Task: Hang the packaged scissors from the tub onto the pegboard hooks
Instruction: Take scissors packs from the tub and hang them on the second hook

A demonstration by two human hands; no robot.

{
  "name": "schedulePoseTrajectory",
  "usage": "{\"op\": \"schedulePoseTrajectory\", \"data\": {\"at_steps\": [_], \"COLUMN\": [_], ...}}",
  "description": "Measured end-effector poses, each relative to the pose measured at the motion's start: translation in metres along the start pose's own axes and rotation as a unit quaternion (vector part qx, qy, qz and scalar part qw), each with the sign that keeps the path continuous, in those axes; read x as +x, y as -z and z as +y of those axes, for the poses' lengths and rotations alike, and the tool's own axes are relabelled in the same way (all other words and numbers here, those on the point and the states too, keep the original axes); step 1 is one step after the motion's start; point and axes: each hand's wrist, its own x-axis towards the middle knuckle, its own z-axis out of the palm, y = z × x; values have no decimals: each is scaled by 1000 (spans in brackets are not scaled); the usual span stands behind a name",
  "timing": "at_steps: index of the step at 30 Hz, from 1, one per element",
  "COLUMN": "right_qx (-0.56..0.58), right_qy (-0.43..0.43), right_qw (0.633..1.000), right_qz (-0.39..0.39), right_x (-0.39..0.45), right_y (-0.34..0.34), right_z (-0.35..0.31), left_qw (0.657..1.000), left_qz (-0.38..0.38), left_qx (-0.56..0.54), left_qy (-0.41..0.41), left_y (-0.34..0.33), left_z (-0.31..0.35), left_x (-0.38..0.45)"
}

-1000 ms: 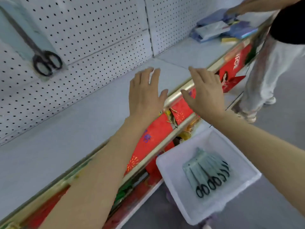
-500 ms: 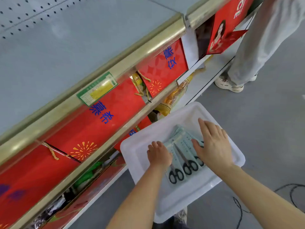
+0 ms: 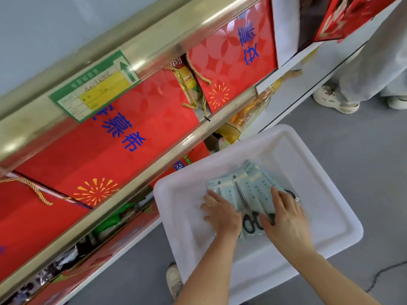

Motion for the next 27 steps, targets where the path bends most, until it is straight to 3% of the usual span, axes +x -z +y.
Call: {"op": "schedulePoseTrajectory", "data": {"at_steps": [4, 9, 13, 18, 22, 27], "right_qx": [7, 5, 3, -46, -63, -76], "right_qy": [-7, -40, -55, -66, -69, -93], "right_qw": [1000, 996, 992, 992, 988, 983], "right_qz": [-19, -84, -114, -99, -125, -141], "right_x": [3, 12, 19, 24, 30, 39], "right_y": [-20, -54, -72, -83, -93, -97], "right_z": [-13, -26, -46, -60, -77, -94], "left_qw": [1000, 995, 991, 985, 990, 981], "left_qz": [-3, 22, -5, 8, 38, 31], "left_qx": [10, -9, -48, -164, -139, -188], "left_qy": [3, 94, 122, 61, -1, -29], "left_y": [12, 21, 29, 47, 66, 92], "left_z": [-8, -25, -32, -50, -63, -82], "left_x": [19, 39, 37, 30, 16, 1]}}
